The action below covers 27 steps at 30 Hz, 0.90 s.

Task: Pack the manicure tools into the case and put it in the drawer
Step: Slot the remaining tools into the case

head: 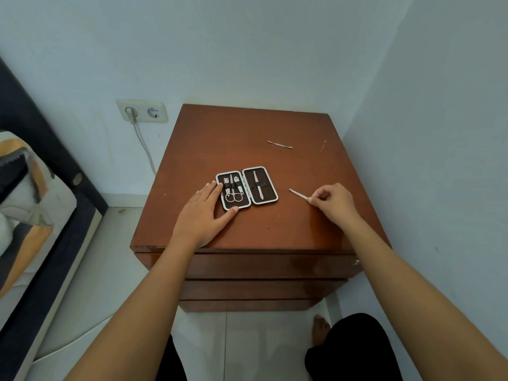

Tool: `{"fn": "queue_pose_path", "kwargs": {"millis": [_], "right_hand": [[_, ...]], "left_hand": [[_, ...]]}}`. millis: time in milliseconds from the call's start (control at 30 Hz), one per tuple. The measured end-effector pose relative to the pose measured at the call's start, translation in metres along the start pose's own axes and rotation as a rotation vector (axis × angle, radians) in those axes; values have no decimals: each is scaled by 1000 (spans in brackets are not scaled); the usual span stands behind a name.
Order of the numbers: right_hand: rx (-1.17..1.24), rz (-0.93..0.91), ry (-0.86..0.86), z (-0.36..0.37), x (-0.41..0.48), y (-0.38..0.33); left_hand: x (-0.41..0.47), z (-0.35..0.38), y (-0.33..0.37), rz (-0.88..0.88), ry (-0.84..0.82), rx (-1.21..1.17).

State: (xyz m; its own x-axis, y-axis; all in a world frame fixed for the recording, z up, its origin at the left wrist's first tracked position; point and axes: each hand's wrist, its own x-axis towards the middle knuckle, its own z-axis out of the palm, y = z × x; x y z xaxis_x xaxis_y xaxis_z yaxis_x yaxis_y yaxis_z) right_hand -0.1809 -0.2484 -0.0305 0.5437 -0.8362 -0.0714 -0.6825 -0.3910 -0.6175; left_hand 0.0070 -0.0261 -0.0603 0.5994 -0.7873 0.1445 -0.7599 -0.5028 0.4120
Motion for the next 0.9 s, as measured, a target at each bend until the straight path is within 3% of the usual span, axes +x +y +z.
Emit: {"fn": "queue_pose_path", "kwargs": {"millis": [200,400,633,900], "right_hand": [[-12,42,26,8,0,-2],[-31,-40,94,18,-17,-7],[273,-199,36,40,-43,-42],[160,-195,78,71,-50,-66]], "left_hand": [[1,1,0,2,7,7],[0,0,0,0,7,-5],[-1,-1,1,1,10,-18],[0,1,-1,0,9,-4]]}}
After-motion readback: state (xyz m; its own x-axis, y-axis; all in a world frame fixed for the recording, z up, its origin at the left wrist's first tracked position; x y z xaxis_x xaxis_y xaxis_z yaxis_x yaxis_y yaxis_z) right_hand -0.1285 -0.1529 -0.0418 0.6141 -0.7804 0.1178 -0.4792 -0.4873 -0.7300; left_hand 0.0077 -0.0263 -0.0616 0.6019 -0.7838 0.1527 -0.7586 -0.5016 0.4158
